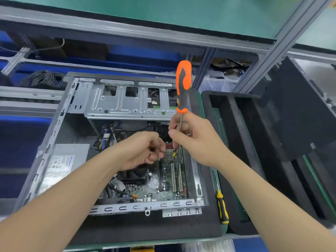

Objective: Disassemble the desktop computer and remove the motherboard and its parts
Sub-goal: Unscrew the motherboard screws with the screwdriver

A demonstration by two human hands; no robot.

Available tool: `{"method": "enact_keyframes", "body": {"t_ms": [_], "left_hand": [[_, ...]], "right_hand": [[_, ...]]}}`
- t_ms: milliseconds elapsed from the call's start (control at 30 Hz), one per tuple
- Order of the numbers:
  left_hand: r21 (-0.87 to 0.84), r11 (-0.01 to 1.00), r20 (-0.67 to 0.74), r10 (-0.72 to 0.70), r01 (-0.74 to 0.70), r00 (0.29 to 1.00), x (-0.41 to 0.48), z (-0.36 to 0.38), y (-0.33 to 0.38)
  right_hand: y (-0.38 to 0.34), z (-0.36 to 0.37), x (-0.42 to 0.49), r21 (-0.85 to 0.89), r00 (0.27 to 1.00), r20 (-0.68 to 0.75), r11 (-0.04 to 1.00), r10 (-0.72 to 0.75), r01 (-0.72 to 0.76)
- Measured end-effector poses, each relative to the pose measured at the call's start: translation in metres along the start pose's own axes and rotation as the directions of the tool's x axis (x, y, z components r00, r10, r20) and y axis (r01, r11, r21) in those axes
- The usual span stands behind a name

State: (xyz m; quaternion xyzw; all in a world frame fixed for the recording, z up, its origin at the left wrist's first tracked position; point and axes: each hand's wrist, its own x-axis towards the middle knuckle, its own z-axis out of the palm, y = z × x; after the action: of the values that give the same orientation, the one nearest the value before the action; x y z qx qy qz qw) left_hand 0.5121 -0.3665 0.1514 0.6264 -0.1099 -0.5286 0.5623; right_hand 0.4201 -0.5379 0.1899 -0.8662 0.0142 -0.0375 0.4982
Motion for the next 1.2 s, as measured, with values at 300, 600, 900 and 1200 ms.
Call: {"method": "enact_keyframes", "body": {"t_ms": [300, 600, 900, 1200], "left_hand": [[0.580, 0.712, 0.306, 0.260, -0.396, 0.916, 0.011, -0.001, -0.004], [0.679, 0.669, 0.312, 0.109, -0.302, 0.944, 0.022, 0.004, -0.014], [0.790, 0.542, 0.277, 0.102, -0.287, 0.956, 0.027, 0.002, -0.020], [0.783, 0.538, 0.319, 0.084, -0.313, 0.944, 0.029, 0.001, -0.018]], "right_hand": [[0.005, 0.012, 0.027, -0.132, 0.999, 0.011, 0.991, -0.036, 0.037], [0.005, 0.028, 0.047, 0.078, 0.996, -0.071, 0.995, -0.052, 0.058], [0.009, 0.032, 0.049, -0.028, 0.993, -0.111, 0.999, -0.049, 0.046], [0.008, 0.032, 0.048, -0.021, 0.988, -0.144, 0.999, -0.047, 0.045]]}}
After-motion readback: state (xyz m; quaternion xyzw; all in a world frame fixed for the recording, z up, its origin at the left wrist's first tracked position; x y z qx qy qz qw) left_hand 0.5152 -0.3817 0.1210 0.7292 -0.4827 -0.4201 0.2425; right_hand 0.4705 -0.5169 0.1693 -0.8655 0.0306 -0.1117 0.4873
